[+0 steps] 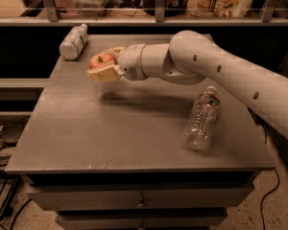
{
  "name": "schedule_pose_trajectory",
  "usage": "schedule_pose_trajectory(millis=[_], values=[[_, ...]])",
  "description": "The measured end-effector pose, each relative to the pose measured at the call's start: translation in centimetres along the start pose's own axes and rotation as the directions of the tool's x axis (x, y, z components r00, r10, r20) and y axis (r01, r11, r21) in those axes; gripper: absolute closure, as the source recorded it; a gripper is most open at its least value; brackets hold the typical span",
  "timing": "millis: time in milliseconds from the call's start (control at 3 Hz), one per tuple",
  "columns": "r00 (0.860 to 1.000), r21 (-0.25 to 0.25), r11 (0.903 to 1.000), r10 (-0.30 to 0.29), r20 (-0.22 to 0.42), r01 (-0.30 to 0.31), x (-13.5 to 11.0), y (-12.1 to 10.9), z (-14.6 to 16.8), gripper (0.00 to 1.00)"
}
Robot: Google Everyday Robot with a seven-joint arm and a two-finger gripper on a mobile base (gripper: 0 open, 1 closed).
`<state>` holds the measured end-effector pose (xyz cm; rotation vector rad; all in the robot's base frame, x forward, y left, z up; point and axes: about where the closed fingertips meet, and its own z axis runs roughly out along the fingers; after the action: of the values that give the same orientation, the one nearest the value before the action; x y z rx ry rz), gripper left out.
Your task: Move apple near blue plastic bottle
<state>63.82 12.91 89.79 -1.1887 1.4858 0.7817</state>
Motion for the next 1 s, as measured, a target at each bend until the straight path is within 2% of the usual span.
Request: schedule_pose_trajectory(millis=[333,667,1000], values=[[1.0,0.103,0.9947,-0.002,0.01,0.001,-0.6,-4.7,0.1,1.0],[0.999,0.133,0.991,0.012,0.038,-0.017,-0.7,-7.6,0.9,1.0],[0.998,0.143,0.9892,0.024,0.056,-0.031,-0.8,-10.1,2.7,0.82]])
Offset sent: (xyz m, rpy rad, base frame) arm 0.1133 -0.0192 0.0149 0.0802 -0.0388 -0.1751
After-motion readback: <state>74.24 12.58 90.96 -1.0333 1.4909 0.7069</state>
